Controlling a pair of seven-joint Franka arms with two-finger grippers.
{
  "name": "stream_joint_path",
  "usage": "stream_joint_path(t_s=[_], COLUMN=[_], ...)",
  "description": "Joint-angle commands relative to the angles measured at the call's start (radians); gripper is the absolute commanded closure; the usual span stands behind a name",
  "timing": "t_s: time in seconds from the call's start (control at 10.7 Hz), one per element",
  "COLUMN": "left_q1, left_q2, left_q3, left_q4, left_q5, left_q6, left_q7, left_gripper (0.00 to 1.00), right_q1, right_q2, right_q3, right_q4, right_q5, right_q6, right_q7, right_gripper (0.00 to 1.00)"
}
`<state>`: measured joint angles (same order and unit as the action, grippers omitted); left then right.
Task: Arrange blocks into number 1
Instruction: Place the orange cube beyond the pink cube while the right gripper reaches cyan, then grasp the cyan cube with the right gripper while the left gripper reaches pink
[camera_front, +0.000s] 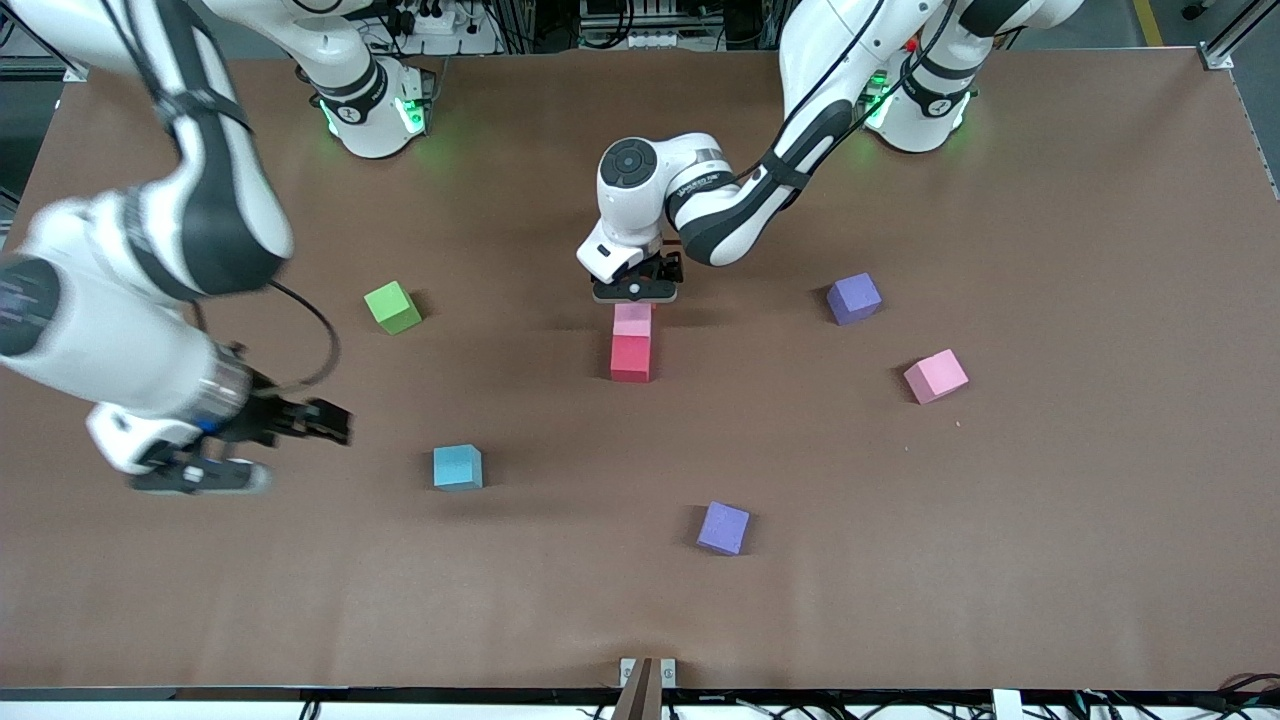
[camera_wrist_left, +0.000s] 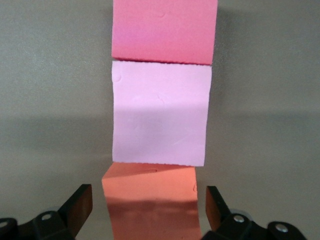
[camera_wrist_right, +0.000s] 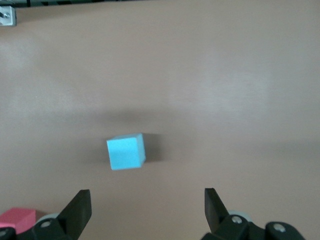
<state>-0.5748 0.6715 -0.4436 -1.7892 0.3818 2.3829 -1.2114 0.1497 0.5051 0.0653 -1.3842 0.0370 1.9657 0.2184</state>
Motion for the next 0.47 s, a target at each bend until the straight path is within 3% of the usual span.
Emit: stream_joint_path(t_s=[0.0,0.37], left_q1=[0.003,0.026], left_q2=[-0.033,-0.124], left_q3=[-0.006,-0.007], left_q4=[0.002,0.005], left_q5=[0.028,0.008], left_q6=[-0.043,-0.134], left_q7=[-0.014,-0.014], left_gripper=[0.0,0.0], right_q1=[0.043,0.065], right_q2=[0.117,0.216], right_q3=[0.001,0.001], right_q4=[0.02,0.02], right_q5=[-0.002,0.009], right_q6=[0.119,0.186], right_q7=[0.068,0.102], right_gripper=[0.0,0.0])
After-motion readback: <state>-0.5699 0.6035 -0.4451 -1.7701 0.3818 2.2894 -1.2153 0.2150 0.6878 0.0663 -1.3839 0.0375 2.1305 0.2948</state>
